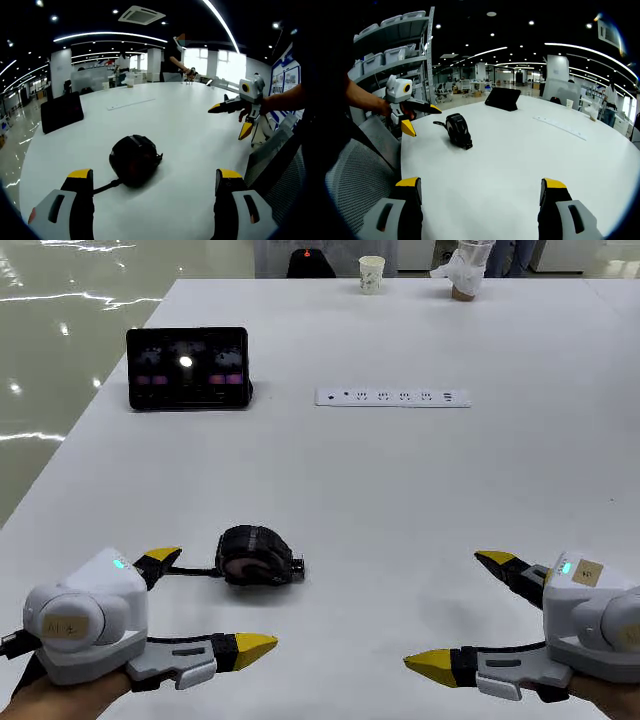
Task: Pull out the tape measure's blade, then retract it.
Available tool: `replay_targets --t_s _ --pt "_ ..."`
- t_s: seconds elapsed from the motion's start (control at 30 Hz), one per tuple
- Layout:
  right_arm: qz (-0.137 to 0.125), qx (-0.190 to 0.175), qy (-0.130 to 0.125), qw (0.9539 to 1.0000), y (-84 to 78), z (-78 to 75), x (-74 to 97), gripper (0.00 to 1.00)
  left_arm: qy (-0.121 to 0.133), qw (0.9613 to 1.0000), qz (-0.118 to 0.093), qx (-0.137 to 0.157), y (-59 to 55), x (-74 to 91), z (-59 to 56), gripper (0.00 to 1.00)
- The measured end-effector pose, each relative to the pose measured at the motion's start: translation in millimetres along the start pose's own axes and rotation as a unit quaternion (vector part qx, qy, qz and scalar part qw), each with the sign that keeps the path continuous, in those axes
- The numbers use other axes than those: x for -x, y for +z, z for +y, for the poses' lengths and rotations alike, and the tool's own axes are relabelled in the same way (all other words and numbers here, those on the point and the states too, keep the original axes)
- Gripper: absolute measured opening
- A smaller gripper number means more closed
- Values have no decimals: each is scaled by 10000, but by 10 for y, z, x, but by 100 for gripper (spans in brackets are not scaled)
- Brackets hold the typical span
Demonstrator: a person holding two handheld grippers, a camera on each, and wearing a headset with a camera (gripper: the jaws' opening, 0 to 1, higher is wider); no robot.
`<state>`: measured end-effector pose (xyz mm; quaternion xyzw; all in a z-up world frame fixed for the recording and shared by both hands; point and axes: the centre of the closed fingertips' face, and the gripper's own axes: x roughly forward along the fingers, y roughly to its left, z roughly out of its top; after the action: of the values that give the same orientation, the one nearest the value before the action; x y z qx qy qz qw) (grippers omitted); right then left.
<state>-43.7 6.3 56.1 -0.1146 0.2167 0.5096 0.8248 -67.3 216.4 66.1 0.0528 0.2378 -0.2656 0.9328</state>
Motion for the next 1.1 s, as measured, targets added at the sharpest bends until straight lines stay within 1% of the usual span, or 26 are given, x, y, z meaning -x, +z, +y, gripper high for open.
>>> replay_targets --t_s 0.07,0.2,0.37,0.4,0.5,0.67,0.93,0.97,1.1 --pt "-2 -73 33 10000 -2 20 4 99 -31 10000 -13 -9 6 6 -31 99" --pt "44 31 52 10000 -18 46 9 99 -66 10000 18 -62 -10 15 -78 99" --pt "23 43 44 10000 -6 45 22 99 -69 9999 -6 -75 13 29 -119 99" --pt "20 43 40 10000 -3 43 24 99 -61 10000 -1 -77 17 32 -123 99" --pt "19 39 29 10000 1 34 30 99 -45 10000 -70 -54 53 38 -129 99" --pt "32 19 40 10000 -7 46 31 99 -74 9999 -139 -40 90 46 -151 99" --pt "39 -1 52 10000 -20 67 34 99 -114 9998 -107 -78 68 48 -161 99" --pt "33 -4 49 10000 -18 65 37 99 -137 9999 -87 -48 61 48 -168 99" --pt "29 -1 31 10000 -18 48 45 99 -94 9999 -90 -19 58 55 -140 99"
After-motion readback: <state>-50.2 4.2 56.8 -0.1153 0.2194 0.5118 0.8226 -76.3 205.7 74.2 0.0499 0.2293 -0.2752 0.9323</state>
